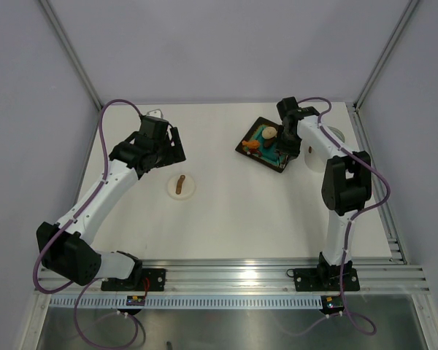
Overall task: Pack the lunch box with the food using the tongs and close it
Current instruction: Pick up the fake food from the plate.
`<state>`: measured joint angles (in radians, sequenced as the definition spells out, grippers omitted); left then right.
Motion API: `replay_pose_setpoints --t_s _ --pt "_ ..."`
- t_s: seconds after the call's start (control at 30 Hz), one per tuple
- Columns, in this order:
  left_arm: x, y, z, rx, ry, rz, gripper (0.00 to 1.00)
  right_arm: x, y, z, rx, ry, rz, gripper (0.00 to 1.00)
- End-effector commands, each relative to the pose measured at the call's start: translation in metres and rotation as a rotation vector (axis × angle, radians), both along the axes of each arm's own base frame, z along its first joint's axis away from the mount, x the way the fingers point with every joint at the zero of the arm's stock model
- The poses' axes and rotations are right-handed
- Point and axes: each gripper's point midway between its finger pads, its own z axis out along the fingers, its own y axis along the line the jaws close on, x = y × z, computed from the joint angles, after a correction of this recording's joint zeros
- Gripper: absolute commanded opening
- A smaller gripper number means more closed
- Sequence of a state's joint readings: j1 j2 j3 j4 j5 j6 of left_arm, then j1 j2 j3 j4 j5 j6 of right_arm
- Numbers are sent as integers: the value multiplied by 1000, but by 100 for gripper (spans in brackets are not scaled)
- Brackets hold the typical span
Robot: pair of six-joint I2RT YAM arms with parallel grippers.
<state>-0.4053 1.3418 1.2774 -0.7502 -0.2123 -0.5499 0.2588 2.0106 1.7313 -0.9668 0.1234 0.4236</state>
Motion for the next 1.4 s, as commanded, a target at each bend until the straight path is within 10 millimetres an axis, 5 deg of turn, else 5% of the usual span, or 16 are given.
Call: replay_pose_setpoints --t_s 0.0,0.47,0.8,1.13,1.37 --pt "9 0 16 -6 -53 4 79 14 -4 6 -12 -39 -18 46" --pt "10 0 18 -3 -57 2 79 19 -8 -5 -34 -14 -16 45" --pt "9 1 18 -5 -56 2 79 12 -13 7 -45 -30 -15 21" --pt "9 2 18 -5 -61 4 79 -2 -12 38 -6 -83 -4 0" --pt "9 0 18 -11 -61 -1 79 -10 -13 70 12 -141 -5 0"
